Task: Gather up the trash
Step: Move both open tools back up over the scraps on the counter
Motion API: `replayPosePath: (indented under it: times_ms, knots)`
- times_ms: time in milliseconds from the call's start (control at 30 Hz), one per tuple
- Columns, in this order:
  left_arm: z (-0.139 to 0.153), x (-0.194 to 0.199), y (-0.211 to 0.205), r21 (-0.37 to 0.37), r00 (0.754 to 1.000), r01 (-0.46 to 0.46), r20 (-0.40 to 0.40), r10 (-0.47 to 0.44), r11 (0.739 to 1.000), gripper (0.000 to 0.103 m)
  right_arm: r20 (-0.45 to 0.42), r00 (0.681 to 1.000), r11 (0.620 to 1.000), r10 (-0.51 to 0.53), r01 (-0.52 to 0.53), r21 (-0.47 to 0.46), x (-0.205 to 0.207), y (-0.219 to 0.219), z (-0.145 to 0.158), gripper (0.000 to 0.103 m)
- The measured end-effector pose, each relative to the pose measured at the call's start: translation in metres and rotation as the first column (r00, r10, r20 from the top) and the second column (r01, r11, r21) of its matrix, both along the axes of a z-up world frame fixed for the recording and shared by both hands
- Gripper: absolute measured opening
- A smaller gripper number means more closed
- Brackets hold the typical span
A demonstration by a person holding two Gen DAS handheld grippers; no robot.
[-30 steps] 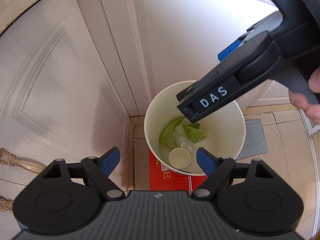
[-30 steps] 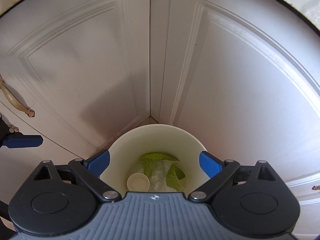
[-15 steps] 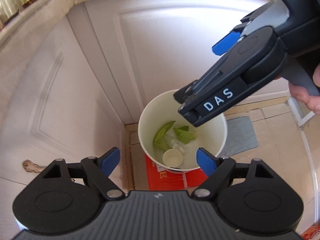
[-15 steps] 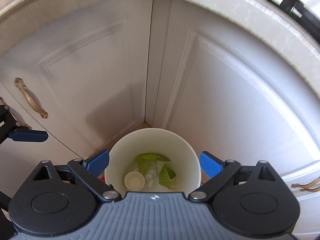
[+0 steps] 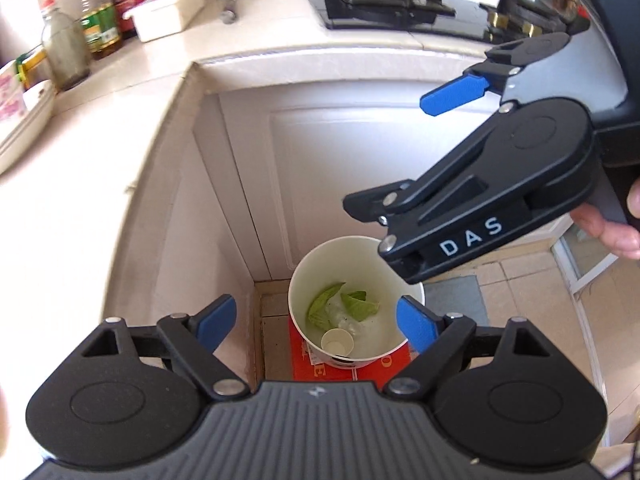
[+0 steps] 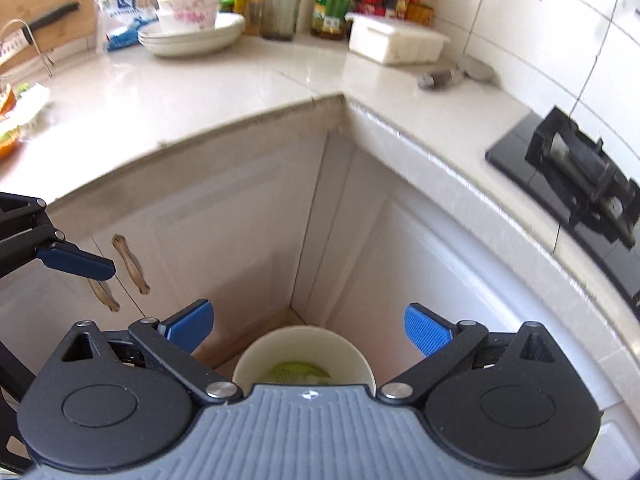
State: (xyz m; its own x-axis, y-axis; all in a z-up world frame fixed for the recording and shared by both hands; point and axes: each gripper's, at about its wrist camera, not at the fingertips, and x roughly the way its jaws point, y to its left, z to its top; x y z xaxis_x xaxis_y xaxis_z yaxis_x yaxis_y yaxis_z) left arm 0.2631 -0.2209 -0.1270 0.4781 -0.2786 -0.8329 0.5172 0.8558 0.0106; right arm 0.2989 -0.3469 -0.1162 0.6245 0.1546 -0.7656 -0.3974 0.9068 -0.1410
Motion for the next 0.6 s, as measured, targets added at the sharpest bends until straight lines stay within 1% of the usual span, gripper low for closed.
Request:
replayPosePath:
  times_ms: [67,167,233,333,467,533,600]
  knots:
    - [0.012,-0.004,0.009,-0.011,1.000,-0.013,0.004,0.013,1.000,0.087,0.029,0.999,1.000,0.023,-0.024,0.010,-0.002,0.007,0.014,0.103]
    - [0.027,-0.009,0.028,-0.008,0.999,-0.047,0.014,0.047,0.999,0.087,0.056,0.996,0.998,0.063,-0.064,0.024,-0.004,0.021,0.038,0.103]
    - [0.040,-0.013,0.046,-0.012,0.997,-0.073,0.039,0.073,0.997,0.087,0.079,0.993,0.996,0.087,-0.090,0.028,-0.006,0.034,0.051,0.103]
    - [0.058,-0.019,0.079,-0.038,0.991,-0.106,0.079,0.108,0.994,0.088,0.104,0.989,0.994,0.104,-0.106,0.020,-0.011,0.059,0.065,0.103]
    - [0.069,-0.024,0.129,-0.043,0.972,-0.193,0.126,0.197,0.980,0.089,0.097,0.985,0.988,0.144,-0.148,0.034,-0.017,0.095,0.071,0.103]
    - [0.068,-0.023,0.154,-0.040,0.959,-0.244,0.140,0.247,0.969,0.090,0.074,0.985,0.987,0.156,-0.159,0.037,-0.018,0.115,0.069,0.103]
    - [0.066,-0.021,0.177,-0.035,0.943,-0.300,0.142,0.302,0.953,0.090,0.069,0.982,0.983,0.174,-0.177,0.050,-0.019,0.133,0.069,0.103]
